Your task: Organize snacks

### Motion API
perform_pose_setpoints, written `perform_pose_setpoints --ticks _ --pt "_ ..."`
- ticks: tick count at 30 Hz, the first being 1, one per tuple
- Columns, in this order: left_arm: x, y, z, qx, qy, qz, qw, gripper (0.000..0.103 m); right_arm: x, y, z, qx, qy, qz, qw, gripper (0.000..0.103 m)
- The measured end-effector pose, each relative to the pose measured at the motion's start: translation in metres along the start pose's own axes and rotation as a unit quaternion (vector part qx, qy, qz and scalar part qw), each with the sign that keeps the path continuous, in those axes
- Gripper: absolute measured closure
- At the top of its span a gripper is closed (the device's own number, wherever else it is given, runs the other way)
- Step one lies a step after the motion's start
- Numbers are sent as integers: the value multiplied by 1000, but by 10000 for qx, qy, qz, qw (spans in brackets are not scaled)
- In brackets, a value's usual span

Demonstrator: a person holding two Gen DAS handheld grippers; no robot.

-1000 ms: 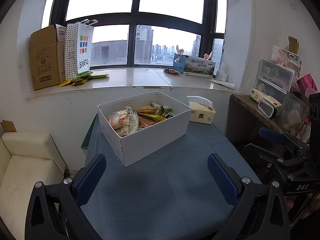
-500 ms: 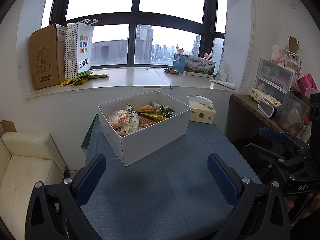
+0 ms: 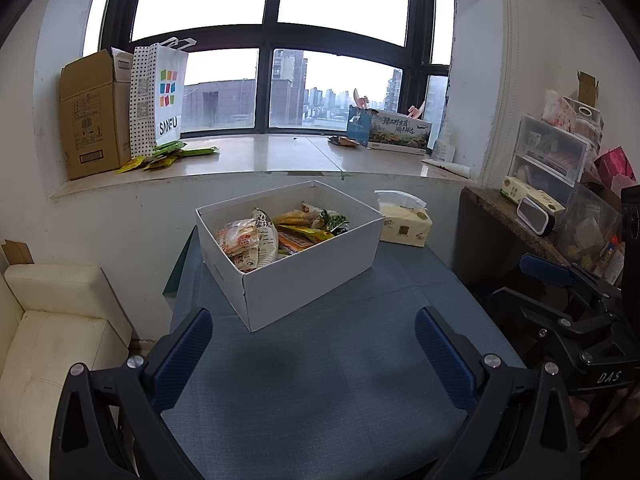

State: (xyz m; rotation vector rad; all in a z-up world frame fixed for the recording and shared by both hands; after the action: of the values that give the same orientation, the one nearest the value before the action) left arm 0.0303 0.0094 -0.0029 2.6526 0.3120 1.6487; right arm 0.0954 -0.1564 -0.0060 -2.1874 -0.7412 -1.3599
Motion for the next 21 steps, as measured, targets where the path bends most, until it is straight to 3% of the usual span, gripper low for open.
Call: perform_pose_setpoints --ticks 21 --pt "-1 0 0 -6 -14 3 10000 0 -1 0 -1 12 -18 -20 10000 0"
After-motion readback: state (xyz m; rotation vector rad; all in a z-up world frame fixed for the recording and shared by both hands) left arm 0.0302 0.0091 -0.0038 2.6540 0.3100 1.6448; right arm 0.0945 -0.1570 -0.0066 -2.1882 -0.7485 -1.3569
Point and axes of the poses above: each gripper's, at about its wrist camera, not at the fingertips, and z roughly the way its jaws point, y to its right, x to its top, the point moved 5 cm from there along z, roughly the way its jaws point, and after that the axes turned 7 degrees about y, right-handed, at the moved point
